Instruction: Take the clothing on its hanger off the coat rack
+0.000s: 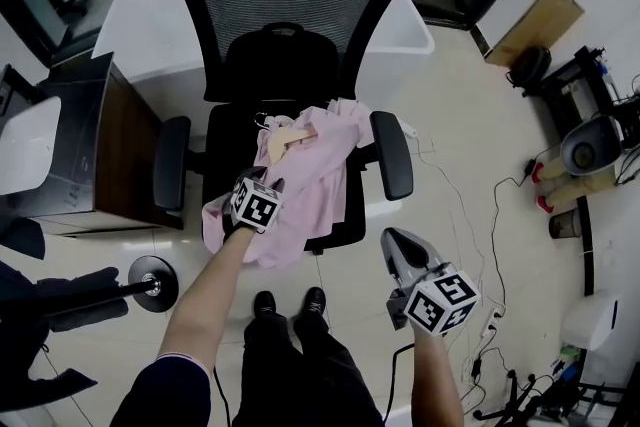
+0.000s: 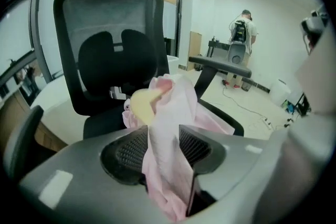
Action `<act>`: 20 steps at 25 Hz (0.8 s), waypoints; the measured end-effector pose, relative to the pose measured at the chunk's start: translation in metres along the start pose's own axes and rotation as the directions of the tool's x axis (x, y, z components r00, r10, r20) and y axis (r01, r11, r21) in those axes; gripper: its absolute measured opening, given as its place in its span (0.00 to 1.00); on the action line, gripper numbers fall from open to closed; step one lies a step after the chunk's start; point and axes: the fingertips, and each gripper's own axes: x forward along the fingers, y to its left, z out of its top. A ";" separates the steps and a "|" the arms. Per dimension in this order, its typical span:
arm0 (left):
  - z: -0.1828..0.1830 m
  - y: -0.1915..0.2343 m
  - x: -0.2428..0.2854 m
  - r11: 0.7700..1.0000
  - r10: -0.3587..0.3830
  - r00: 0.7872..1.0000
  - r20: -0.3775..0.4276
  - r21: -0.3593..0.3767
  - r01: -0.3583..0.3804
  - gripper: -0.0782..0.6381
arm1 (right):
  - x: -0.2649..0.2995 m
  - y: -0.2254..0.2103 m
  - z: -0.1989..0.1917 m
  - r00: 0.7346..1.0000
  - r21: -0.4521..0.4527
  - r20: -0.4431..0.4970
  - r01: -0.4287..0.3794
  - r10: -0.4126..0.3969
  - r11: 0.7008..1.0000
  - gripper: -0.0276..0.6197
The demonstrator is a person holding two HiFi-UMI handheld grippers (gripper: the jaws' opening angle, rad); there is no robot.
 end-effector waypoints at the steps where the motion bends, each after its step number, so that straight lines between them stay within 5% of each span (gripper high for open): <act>1: 0.004 0.005 -0.006 0.999 0.028 0.999 0.017 0.016 -0.029 0.37 | 0.002 0.003 0.001 1.000 -0.002 0.001 -0.011 0.011 1.000 0.05; 6: 0.045 0.013 -0.066 0.999 0.043 0.987 0.157 -0.024 -0.040 0.37 | 0.016 0.022 0.018 0.997 -0.021 0.020 -0.073 0.073 0.997 0.05; 9: 0.087 0.002 -0.122 0.999 0.027 0.961 0.276 -0.043 -0.016 0.36 | 0.022 0.037 0.042 0.993 -0.042 0.049 -0.110 0.112 0.993 0.05; 15: 0.169 -0.019 -0.225 1.000 -0.010 0.882 0.472 -0.003 0.013 0.21 | 0.023 0.072 0.098 0.972 -0.098 0.133 -0.182 0.194 0.978 0.05; 20: 0.219 -0.035 -0.301 0.998 -0.010 0.782 0.623 -0.041 0.045 0.12 | 0.019 0.101 0.147 0.940 -0.163 0.216 -0.233 0.265 0.959 0.05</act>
